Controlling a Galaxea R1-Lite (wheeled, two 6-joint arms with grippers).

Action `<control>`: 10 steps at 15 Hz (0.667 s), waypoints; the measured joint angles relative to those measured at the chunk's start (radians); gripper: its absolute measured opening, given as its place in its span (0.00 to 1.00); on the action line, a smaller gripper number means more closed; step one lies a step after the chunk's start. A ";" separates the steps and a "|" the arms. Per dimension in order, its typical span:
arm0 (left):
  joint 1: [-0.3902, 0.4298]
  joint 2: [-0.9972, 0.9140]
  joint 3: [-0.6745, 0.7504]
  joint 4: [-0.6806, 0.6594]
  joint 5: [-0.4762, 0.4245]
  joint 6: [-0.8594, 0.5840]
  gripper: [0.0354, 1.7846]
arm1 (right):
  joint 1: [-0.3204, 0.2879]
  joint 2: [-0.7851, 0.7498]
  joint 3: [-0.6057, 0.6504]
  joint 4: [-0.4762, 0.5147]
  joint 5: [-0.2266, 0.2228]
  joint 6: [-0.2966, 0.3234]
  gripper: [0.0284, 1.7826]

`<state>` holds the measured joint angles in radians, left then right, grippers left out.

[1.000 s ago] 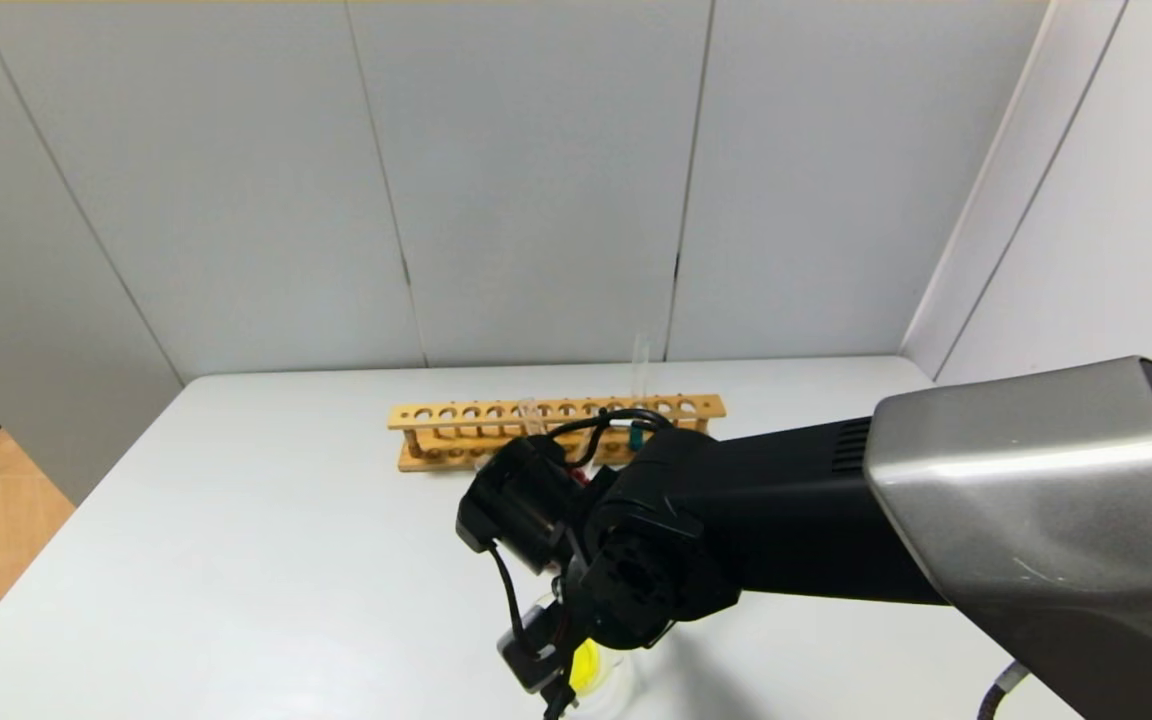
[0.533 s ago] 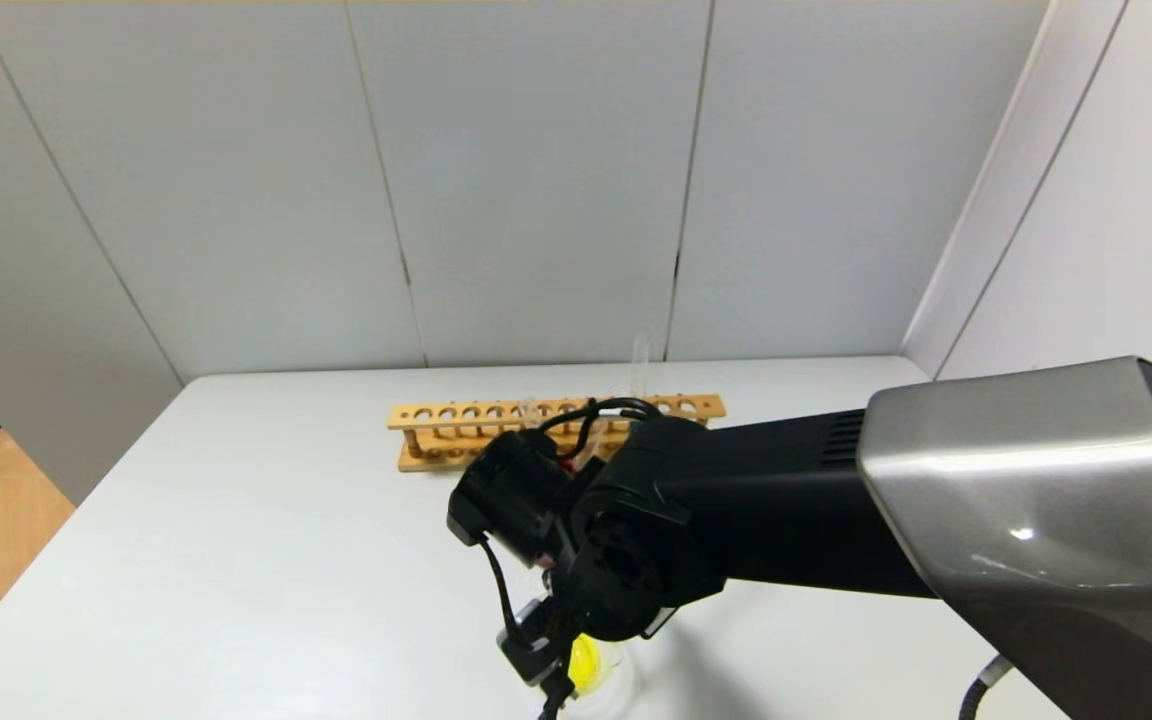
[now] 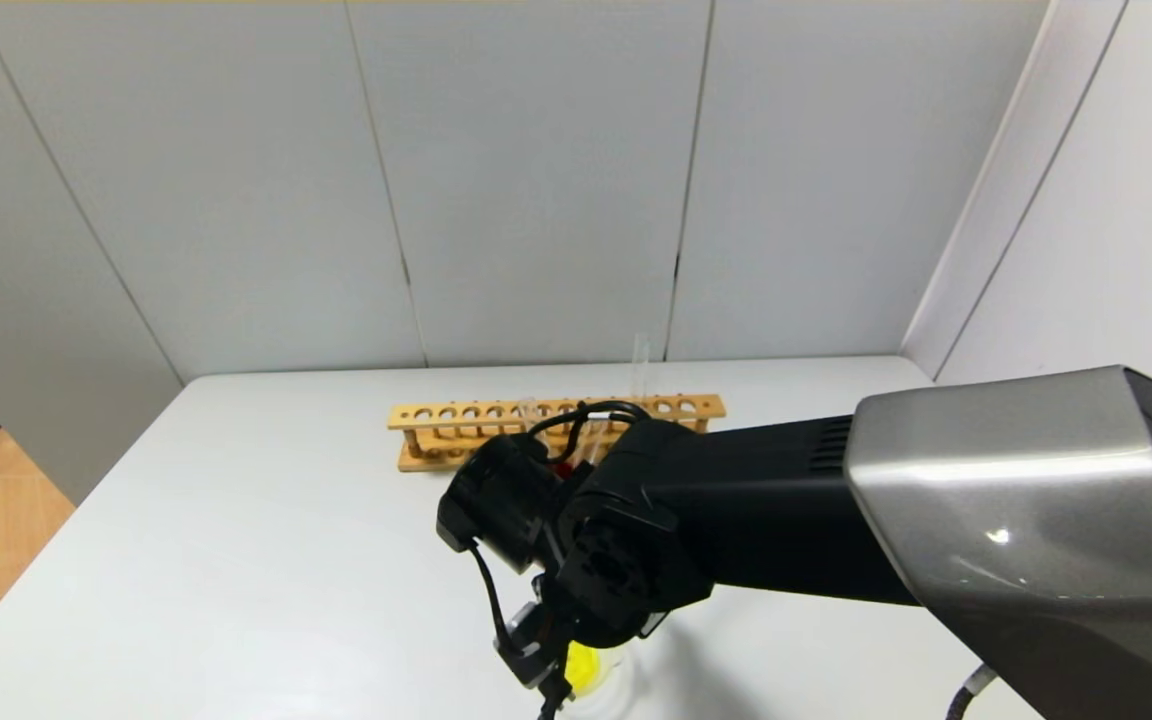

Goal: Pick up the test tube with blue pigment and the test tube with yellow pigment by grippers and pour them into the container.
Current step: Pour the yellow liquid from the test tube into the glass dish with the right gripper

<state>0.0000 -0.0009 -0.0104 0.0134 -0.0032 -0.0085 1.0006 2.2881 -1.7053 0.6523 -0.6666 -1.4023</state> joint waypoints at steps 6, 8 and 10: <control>0.000 0.000 0.000 0.000 0.000 0.000 0.98 | 0.018 0.006 -0.024 0.021 -0.035 -0.007 0.19; 0.000 0.000 0.000 0.000 0.000 0.000 0.98 | 0.023 0.009 -0.034 0.031 -0.048 -0.012 0.19; 0.000 0.000 0.000 0.000 0.000 0.000 0.98 | 0.027 0.010 -0.046 0.049 -0.061 -0.013 0.19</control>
<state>0.0000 -0.0009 -0.0109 0.0134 -0.0032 -0.0085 1.0281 2.2981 -1.7511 0.7009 -0.7272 -1.4153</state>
